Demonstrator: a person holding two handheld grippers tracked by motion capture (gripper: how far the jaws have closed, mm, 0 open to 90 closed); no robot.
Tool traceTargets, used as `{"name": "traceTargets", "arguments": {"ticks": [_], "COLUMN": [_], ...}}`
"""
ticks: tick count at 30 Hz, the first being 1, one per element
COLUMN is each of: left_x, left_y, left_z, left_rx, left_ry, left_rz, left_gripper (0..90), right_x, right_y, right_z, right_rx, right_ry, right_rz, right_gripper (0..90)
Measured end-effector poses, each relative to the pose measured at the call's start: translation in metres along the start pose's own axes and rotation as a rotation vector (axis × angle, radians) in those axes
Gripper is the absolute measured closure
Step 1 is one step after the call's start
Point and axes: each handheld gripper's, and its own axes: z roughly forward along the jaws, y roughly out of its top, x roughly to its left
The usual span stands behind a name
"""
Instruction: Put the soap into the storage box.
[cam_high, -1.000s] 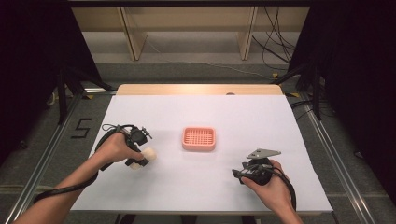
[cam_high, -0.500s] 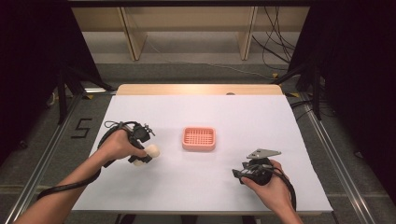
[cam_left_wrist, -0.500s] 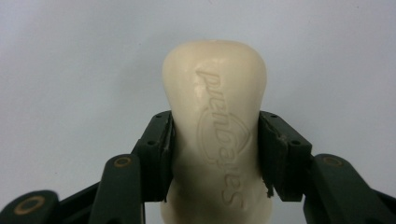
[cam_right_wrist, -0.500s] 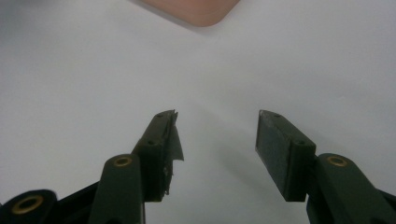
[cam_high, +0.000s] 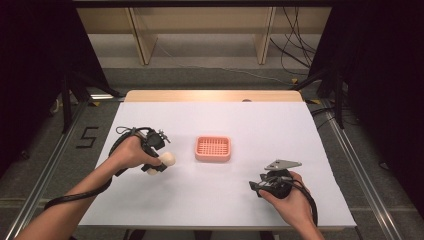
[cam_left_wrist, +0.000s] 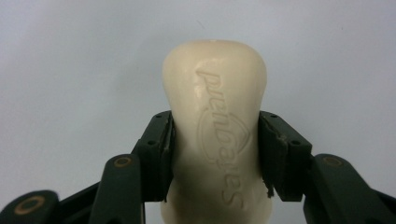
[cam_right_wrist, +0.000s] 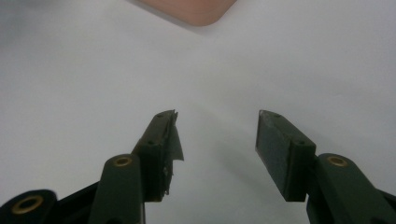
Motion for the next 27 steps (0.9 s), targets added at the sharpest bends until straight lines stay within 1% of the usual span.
{"name": "traceTargets", "arguments": {"ticks": [1, 2, 4, 5, 6, 7, 8, 9, 10, 11, 12, 13, 15, 17, 18, 19, 20, 21, 22, 23, 24, 26, 27], "left_x": [0.0, 0.0, 0.0, 0.0, 0.0, 0.0, -0.001, -0.001, -0.001, -0.001, -0.001, -0.001, -0.001, -0.002, -0.002, -0.003, -0.003, -0.004, -0.004, -0.004, -0.004, -0.004, -0.004], "left_y": [0.002, 0.003, 0.005, 0.006, 0.007, 0.008, 0.009, 0.01, 0.01, 0.013, 0.013, 0.016, 0.016, 0.02, 0.02, 0.023, 0.023, 0.024, 0.024, 0.026, 0.026, 0.029, 0.03], "left_z": [-0.001, -0.001, -0.002, -0.003, -0.003, -0.004, -0.004, -0.005, -0.005, -0.006, -0.006, -0.006, -0.006, -0.006, -0.006, -0.006, -0.006, -0.005, -0.005, -0.005, -0.005, -0.005, -0.005], "left_rx": [-0.008, -0.012, -0.011, -0.012, -0.013, -0.023, -0.029, -0.026, -0.026, -0.032, -0.032, -0.036, -0.036, -0.036, -0.038, -0.038, -0.038, -0.042, -0.042, -0.041, -0.041, -0.051, -0.047], "left_ry": [0.002, 0.003, 0.003, 0.004, 0.003, 0.007, 0.006, 0.004, 0.004, 0.008, 0.008, 0.009, 0.009, 0.008, 0.008, 0.007, 0.007, 0.004, 0.004, 0.004, 0.004, 0.001, 0.002], "left_rz": [0.002, 0.002, 0.01, 0.014, 0.014, 0.022, 0.017, 0.021, 0.021, 0.028, 0.028, 0.031, 0.038, 0.044, 0.042, 0.048, 0.048, 0.047, 0.047, 0.057, 0.057, 0.053, 0.057], "left_gripper": [48.7, 48.7, 48.7, 48.7, 48.8, 48.7, 48.8, 48.7, 48.7, 48.7, 48.7, 48.8, 48.8, 48.7, 48.8, 48.8, 48.8, 48.8, 48.8, 48.8, 48.8, 48.8, 48.8], "right_x": [-0.001, 0.001, 0.002, 0.0, 0.001, 0.001, 0.001, -0.001, -0.001, 0.0, 0.0, -0.001, -0.002, -0.001, 0.001, 0.001, 0.001, 0.0, -0.001, -0.001, -0.001, -0.002, -0.002], "right_y": [-0.001, -0.001, -0.001, -0.002, -0.001, -0.001, -0.001, -0.001, -0.001, -0.002, -0.002, -0.002, -0.003, -0.003, -0.003, -0.003, -0.003, -0.003, -0.004, -0.004, -0.004, -0.004, -0.004], "right_z": [0.0, -0.001, -0.002, -0.001, -0.002, -0.002, -0.002, -0.001, -0.001, 0.0, 0.0, -0.002, -0.001, -0.002, -0.004, -0.004, -0.004, -0.005, -0.003, -0.002, -0.003, -0.003, -0.003], "right_rx": [-0.01, 0.003, 0.006, -0.002, 0.005, 0.006, 0.004, -0.005, -0.005, -0.03, -0.03, -0.016, -0.02, -0.013, 0.007, 0.0, 0.0, 0.003, -0.02, -0.034, -0.016, -0.017, -0.017], "right_ry": [0.004, -0.001, -0.004, -0.008, -0.005, -0.004, -0.001, -0.012, -0.012, -0.003, -0.003, -0.005, -0.01, -0.003, -0.007, -0.008, -0.008, -0.01, -0.014, -0.01, -0.008, -0.007, -0.008], "right_rz": [0.0, 0.027, 0.035, 0.015, 0.033, 0.034, 0.026, -0.002, -0.002, 0.015, 0.015, 0.008, -0.001, 0.015, 0.046, 0.05, 0.05, 0.039, 0.017, 0.018, 0.017, 0.014, 0.014], "right_gripper": [48.5, 48.5, 48.5, 48.5, 48.5, 48.5, 48.5, 48.5, 48.5, 48.5, 48.5, 48.5, 48.5, 48.5, 48.4, 48.4, 48.4, 48.4, 48.4, 48.4, 48.4, 48.4, 48.4]}}
